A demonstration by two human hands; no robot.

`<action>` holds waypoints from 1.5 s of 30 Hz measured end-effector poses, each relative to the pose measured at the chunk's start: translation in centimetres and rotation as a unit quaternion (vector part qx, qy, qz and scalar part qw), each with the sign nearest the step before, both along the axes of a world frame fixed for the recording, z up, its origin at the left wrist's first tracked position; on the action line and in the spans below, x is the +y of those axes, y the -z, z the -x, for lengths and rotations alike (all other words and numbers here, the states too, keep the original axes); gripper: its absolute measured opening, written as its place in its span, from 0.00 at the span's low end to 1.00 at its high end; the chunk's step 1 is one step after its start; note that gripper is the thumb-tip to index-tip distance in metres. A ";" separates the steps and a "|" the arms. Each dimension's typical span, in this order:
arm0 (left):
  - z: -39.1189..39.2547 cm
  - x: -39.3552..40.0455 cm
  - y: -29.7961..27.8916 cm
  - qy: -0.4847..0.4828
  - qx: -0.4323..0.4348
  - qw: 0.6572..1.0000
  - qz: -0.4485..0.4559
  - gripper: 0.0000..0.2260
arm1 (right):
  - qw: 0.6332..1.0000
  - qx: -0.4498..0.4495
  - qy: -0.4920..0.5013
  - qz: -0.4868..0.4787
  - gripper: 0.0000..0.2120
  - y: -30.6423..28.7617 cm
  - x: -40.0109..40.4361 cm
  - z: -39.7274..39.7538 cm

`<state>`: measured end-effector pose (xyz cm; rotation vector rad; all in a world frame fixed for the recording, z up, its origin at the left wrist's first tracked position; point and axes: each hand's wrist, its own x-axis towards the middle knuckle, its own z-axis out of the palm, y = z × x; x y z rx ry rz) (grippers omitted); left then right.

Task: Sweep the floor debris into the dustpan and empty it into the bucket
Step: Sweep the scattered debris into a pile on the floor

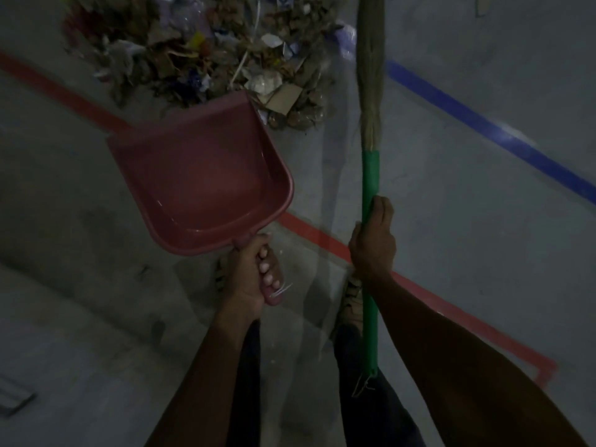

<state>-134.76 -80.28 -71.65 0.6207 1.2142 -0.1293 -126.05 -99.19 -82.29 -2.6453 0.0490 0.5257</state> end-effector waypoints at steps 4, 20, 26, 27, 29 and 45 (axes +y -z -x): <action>0.0 1.0 0.3 0.016 0.007 1.000 0.003 0.18 | 0.997 0.056 0.011 0.059 0.30 0.3 -0.4 -0.8; 2.1 4.7 -0.4 0.015 0.031 0.999 -0.010 0.18 | 0.982 0.092 -0.163 -0.031 0.23 -0.9 9.2 -0.9; 2.2 4.5 -0.6 0.004 0.039 0.999 -0.015 0.17 | 0.992 0.021 -0.120 -0.032 0.30 -0.8 6.4 2.4; 2.2 4.4 -0.6 0.007 0.040 0.999 -0.014 0.17 | 0.993 0.010 -0.117 -0.020 0.30 -0.9 5.7 2.4; 2.1 4.4 -0.7 0.013 0.042 0.999 -0.013 0.17 | 0.993 -0.003 -0.114 0.006 0.31 -1.3 4.7 2.1; -5.2 3.3 -6.1 0.106 0.021 0.994 0.024 0.16 | 0.991 -0.072 -0.039 0.103 0.28 -10.4 5.2 -13.2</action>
